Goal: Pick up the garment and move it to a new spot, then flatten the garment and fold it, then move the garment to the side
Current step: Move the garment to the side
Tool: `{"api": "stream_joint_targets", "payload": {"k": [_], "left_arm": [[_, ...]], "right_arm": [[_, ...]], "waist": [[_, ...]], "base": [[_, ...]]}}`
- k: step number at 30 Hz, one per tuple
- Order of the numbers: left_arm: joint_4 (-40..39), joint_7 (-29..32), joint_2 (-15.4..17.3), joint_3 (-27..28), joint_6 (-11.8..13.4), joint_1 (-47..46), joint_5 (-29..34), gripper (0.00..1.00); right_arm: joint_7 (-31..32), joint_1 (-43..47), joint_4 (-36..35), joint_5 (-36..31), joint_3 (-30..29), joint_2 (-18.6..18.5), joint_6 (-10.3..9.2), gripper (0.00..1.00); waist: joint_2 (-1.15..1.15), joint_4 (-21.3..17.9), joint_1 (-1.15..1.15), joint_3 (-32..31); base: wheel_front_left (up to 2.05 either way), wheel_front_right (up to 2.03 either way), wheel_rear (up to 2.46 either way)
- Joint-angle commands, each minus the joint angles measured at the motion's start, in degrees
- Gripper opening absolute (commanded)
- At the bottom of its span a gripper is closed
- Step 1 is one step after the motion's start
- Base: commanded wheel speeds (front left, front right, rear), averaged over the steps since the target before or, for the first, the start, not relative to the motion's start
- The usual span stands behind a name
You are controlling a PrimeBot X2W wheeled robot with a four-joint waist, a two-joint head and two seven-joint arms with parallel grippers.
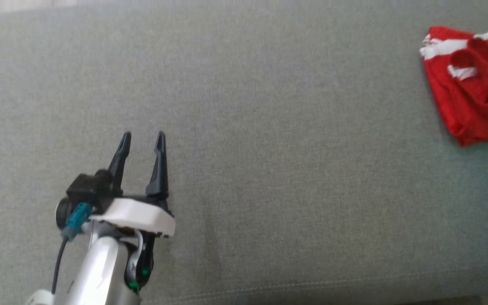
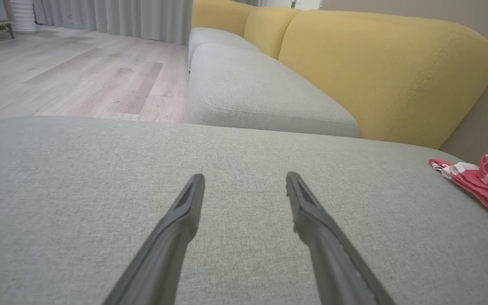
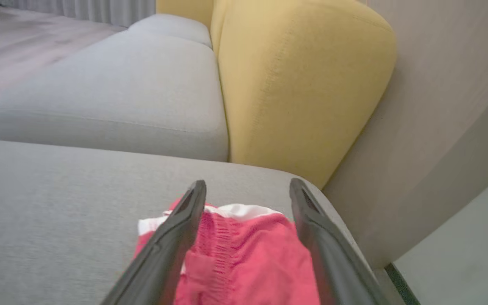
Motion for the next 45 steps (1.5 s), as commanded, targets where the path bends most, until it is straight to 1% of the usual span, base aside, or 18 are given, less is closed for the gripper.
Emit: {"api": "stream_joint_targets", "payload": {"k": [1,4,7,12,13,16,19,23,29,34,45], "left_arm": [[-1.32,-0.7,0.26,2.38,-0.11,-0.07,-0.29,1.0],[-0.7,-0.7,0.26,2.78,0.07,0.93,-0.63,1.0],[-0.16,-0.7,0.26,3.15,0.29,2.18,-1.05,1.0],[0.35,-0.7,0.26,4.16,0.86,4.05,-1.47,1.0],[0.35,-0.7,0.26,4.16,0.86,4.05,-1.47,1.0],[0.45,-0.7,0.26,4.66,1.18,4.93,-1.43,1.0],[0.66,-0.7,0.26,5.16,1.84,5.64,-1.84,1.0],[0.8,-0.7,0.26,5.64,2.44,6.51,-2.01,1.0],[0.55,-0.7,0.26,6.2,3.04,7.54,-1.98,1.0],[0.19,-0.7,0.26,6.36,3.44,8.42,-1.75,1.0],[1.03,-0.7,0.26,5.01,4.1,9.03,-1.47,1.0]], "right_arm": [[-1.01,-1.59,-2.19,-0.38,1.6,2.16,0.37,1.0],[-2.4,-0.35,-3.1,-1.92,0.67,7.38,0.37,1.0],[-4.2,3.16,-5.09,-3.42,-0.95,11.95,0.37,1.0],[-6.38,11.83,-11.66,-5.43,-3.89,19.13,0.37,1.0],[-6.38,11.83,-11.66,-5.43,-3.89,19.13,0.37,1.0],[-6.64,17.53,-16.8,-6.51,-5.41,22.74,0.37,1.0],[-7.07,23.04,-22.58,-7.77,-6.92,24.86,0.37,1.0],[-6.84,29.57,-29.57,-9.08,-8.17,26.14,0.37,1.0],[-5.9,36.28,-35.26,-3.22,-4.94,26.27,0.37,1.0],[-5.7,38.15,-36.08,-0.76,-3.51,26.28,0.37,1.0],[-4.94,37.73,-34.55,-0.76,-2.51,26.29,0.37,1.0]], "waist": [[0.0,0.38,0.01,-2.63],[0.0,0.75,0.01,-5.05],[0.0,1.38,0.01,-7.36],[0.0,2.93,0.01,-10.23],[0.0,2.93,0.01,-10.23],[0.0,3.88,0.01,-11.21],[0.0,4.64,0.01,-11.9],[0.0,5.07,0.01,-12.63],[0.0,5.38,0.01,-13.01],[0.0,5.51,0.01,-12.97],[0.0,6.57,0.01,-12.95]], "base": [[0.0,0.0,0.0],[0.0,0.0,0.0],[0.0,0.0,0.0],[0.0,0.0,0.0],[0.0,0.0,0.0],[0.0,0.0,0.0],[0.0,0.0,0.0],[0.0,0.0,0.0],[0.0,0.0,0.0],[0.0,0.0,0.0],[0.0,0.0,0.0]]}}
